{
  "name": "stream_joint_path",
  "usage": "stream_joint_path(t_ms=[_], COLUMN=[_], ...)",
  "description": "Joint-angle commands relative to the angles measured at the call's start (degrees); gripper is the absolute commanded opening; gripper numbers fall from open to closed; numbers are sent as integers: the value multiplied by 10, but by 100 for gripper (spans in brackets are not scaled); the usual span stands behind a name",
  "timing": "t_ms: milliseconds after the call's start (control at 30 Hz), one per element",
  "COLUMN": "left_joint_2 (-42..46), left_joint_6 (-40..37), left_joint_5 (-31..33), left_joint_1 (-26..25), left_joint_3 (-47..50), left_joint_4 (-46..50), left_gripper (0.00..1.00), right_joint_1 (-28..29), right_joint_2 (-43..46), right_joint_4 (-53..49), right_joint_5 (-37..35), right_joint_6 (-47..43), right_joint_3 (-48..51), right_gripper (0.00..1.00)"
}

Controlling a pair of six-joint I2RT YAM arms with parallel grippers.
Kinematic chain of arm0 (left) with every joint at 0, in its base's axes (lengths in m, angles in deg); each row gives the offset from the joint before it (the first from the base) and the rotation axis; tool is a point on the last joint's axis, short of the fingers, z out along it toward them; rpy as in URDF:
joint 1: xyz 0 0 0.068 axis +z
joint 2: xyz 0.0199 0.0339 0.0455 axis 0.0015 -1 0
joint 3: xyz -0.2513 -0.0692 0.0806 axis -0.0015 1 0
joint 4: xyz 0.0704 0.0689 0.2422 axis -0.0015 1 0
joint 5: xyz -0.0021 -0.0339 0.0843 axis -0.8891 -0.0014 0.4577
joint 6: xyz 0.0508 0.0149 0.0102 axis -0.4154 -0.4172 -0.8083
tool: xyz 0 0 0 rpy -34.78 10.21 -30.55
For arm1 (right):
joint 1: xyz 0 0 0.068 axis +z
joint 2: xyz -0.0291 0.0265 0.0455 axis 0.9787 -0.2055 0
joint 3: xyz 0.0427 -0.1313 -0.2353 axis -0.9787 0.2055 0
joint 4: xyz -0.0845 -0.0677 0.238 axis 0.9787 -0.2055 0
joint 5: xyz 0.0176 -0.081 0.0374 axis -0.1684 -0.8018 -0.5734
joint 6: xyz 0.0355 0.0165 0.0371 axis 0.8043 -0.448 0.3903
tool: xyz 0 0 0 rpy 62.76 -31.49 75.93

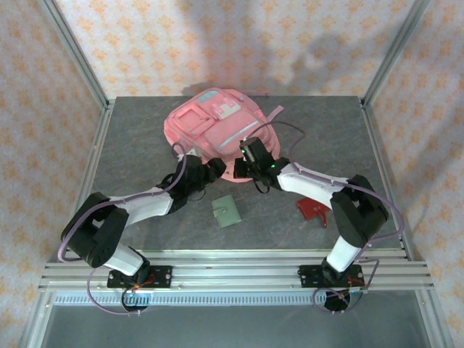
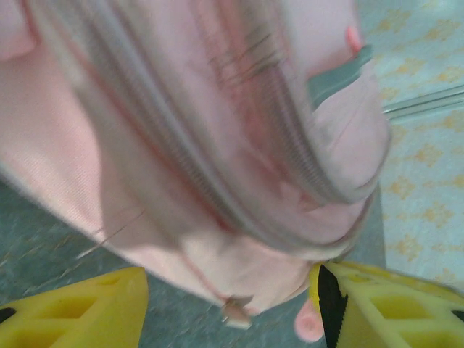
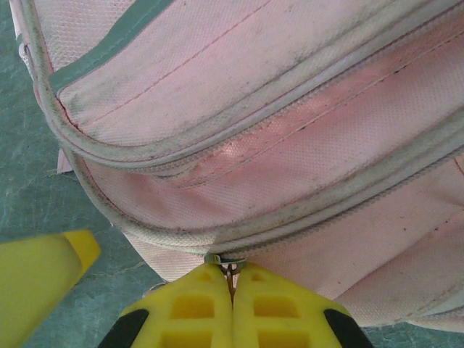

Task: Pack the student bag

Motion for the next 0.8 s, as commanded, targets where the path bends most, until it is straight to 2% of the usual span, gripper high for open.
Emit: stream_joint_path(t_ms=[0,167,200,300,400,467,567,767], left_joint_2=[-19,-54,-63,-87,-99,-96,-80,-28], left_joint_6=[12,23,22,19,14,13,7,-9], left_joint_5=[31,33,35,38,37,31,27,15], left_joint_1=[-8,-10,-10,-9,-5,-1,8,29], left_joint_3=[-9,-12,-18,-40,-59,-57,-44,-5], left_joint_4=[-97,-130,-130,-122,-99,-101,-96,-79], left_gripper=[63,64,61,43,12,0,0,0], right_joint_1=[5,5,5,6,6,5,-6,-80], right_joint_2=[4,5,5,5,7,10,13,20], right_joint_4=[22,26,28,29,30,30,26,19], right_joint_5=[16,19,21,24,23,13,-4,-20], right_joint_6=[-7,-11,-11,-12,-16,-19,-20,-11], right_joint_3=[8,13,14,16,20,24,33,67], right_gripper=[0,0,0,0,0,0,0,0])
